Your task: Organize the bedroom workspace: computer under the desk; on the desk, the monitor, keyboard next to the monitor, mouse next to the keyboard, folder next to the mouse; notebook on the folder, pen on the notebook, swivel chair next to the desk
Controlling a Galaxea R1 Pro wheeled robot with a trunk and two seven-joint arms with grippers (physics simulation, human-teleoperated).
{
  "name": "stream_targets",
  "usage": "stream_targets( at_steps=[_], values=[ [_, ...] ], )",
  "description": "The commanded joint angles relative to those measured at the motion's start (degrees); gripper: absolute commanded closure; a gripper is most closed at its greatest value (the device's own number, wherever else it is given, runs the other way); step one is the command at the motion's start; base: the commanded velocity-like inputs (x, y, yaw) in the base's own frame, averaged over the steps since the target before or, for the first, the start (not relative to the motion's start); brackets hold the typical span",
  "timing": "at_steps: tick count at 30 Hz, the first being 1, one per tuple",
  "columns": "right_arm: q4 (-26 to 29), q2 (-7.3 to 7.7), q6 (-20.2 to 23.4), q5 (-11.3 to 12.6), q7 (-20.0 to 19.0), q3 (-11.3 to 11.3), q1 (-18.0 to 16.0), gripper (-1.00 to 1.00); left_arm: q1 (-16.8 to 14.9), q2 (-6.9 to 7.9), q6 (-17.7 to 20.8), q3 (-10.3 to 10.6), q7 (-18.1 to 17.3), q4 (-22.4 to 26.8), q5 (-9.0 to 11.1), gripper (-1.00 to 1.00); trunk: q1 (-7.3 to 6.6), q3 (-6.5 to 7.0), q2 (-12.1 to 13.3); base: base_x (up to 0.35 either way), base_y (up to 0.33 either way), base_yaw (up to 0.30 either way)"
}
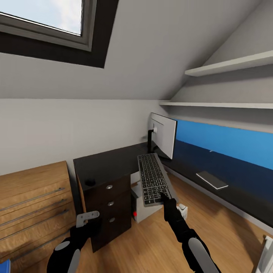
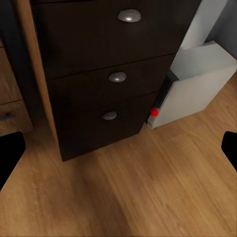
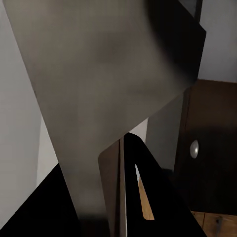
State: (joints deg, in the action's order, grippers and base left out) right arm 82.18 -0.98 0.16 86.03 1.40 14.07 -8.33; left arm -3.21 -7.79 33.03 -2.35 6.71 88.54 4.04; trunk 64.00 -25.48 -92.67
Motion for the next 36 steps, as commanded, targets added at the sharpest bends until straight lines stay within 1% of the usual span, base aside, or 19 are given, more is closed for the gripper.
stream_targets(
  at_steps=[1, 6, 14, 23, 27, 36],
  values=[
    [0.04, 0.00, 0.01, 0.56, 0.00, -0.01, -0.03, 1.00, -0.04, -0.03, 0.27, -0.02, 0.32, 0.06, 0.44, -1.00, 0.00, -0.07, -0.04, 0.022, 0.000, 0.007],
    [0.00, 0.01, 0.10, 0.55, 0.08, 0.20, -0.03, 1.00, -0.04, -0.03, 0.28, -0.02, 0.32, -0.04, 0.45, -1.00, 0.00, -0.07, -0.04, 0.005, 0.000, 0.001],
    [0.09, 0.18, 0.14, 0.48, -0.14, 0.16, -0.02, 1.00, -0.04, -0.03, 0.19, 0.01, 0.32, -0.12, 0.36, -1.00, 0.00, -0.07, -0.04, 0.270, 0.000, 0.000],
    [0.01, -0.15, -0.14, 0.47, 0.01, 0.21, -0.04, 1.00, -0.04, -0.09, 0.19, 0.04, 0.32, -0.12, 0.36, -1.00, 0.00, -0.07, -0.04, 0.261, 0.000, 0.001],
    [0.00, -0.16, -0.16, 0.46, 0.07, 0.26, -0.03, 1.00, -0.04, -0.08, 0.25, 0.05, 0.32, -0.12, 0.36, -1.00, 0.00, 0.05, -0.04, 0.081, 0.000, 0.086],
    [0.00, -0.15, -0.12, 0.46, 0.18, 0.34, -0.03, 1.00, -0.04, -0.06, 0.28, 0.05, 0.32, -0.12, 0.41, -1.00, 0.00, 0.62, -0.04, 0.008, 0.000, 0.170]
  ],
)
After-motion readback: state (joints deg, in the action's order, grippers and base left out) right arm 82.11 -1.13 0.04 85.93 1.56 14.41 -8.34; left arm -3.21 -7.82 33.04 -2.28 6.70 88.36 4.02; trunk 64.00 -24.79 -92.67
